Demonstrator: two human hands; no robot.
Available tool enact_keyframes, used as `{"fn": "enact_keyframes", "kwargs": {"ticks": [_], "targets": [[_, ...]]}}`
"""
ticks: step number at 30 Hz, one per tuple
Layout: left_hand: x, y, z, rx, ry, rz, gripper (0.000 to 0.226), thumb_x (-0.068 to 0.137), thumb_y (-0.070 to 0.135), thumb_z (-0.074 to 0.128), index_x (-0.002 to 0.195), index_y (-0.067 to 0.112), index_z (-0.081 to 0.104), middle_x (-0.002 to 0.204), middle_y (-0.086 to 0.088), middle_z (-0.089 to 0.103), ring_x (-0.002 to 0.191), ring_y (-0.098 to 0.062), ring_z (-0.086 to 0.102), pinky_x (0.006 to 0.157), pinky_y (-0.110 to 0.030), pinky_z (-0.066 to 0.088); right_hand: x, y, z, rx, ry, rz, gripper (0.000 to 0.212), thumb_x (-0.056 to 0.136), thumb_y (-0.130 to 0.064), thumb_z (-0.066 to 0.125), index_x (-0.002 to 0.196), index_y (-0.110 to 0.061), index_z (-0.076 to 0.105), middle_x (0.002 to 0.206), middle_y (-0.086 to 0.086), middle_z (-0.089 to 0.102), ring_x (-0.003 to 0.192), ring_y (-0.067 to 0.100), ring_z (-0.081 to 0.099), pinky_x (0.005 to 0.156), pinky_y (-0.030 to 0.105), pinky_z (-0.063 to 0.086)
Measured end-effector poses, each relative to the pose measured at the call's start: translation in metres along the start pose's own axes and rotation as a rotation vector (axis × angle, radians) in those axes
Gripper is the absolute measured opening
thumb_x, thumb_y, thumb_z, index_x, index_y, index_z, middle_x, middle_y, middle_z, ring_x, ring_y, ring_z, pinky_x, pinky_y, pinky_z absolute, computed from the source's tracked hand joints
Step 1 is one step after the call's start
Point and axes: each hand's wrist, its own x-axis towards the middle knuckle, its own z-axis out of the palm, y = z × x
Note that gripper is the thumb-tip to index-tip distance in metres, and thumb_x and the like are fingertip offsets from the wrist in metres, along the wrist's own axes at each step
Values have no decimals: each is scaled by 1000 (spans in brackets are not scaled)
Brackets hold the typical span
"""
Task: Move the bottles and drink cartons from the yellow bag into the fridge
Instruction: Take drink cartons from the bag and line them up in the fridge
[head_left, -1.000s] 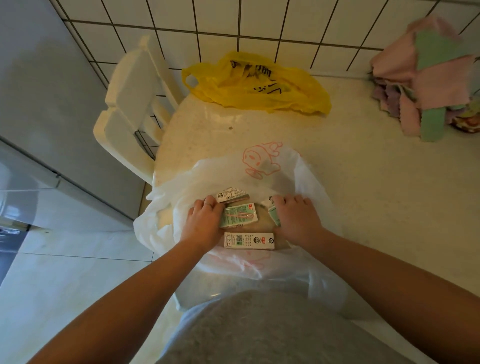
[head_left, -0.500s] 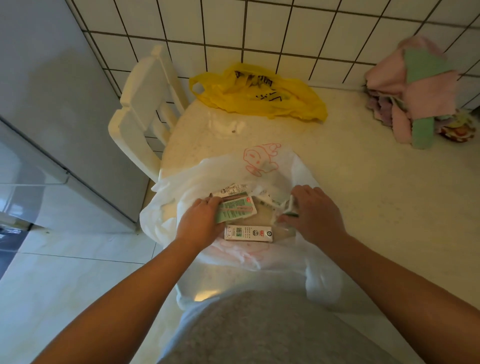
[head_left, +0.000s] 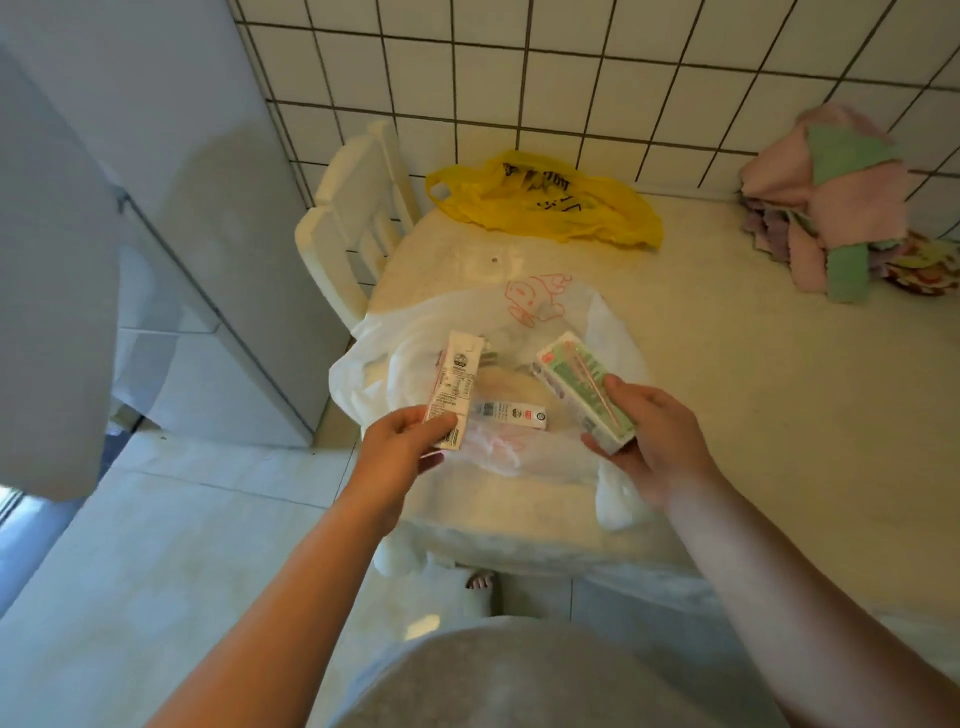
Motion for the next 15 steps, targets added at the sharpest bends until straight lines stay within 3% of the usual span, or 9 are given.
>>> {"fn": "enact_keyframes", "kwargs": {"ticks": [3, 7, 11, 13, 15], "targets": [[-45, -15, -13, -285, -101, -119, 30, 88, 18, 66, 116, 7, 65, 101, -10, 71, 86, -20, 67, 82, -32, 58, -35, 18, 0, 117, -227, 154, 25, 89, -21, 63, 107, -4, 68, 103, 15, 74, 81, 22, 73, 76, 38, 57], [-98, -40, -38, -522, -208, -132, 49, 80, 17, 70, 128, 9, 60, 113, -15, 68, 96, -25, 68, 82, -35, 59, -77, 45, 8, 174, -403, 258, 39, 80, -22, 64, 116, -7, 67, 108, 13, 73, 91, 22, 72, 88, 38, 56], [-141, -58, -68, -664, -262, -120, 85, 56, 14, 84, 136, 11, 54, 119, -21, 63, 102, -36, 65, 85, -46, 57, -112, 70, 26, 126, -516, 291, 34, 78, -15, 63, 111, -10, 69, 106, 14, 73, 91, 24, 71, 81, 36, 57], [-161, -65, -86, -702, -264, -106, 94, 47, 13, 85, 135, 10, 52, 115, -23, 64, 98, -40, 66, 80, -51, 57, -129, 82, 38, 82, -585, 288, 35, 77, -11, 62, 112, -9, 69, 110, 17, 72, 96, 28, 71, 81, 41, 58], [-179, -70, -107, -716, -252, -93, 97, 43, 15, 84, 134, 7, 51, 111, -23, 64, 97, -40, 66, 78, -52, 56, -144, 96, 55, 13, -643, 284, 45, 76, -9, 65, 121, -6, 64, 119, 23, 67, 108, 37, 66, 94, 53, 53]]}}
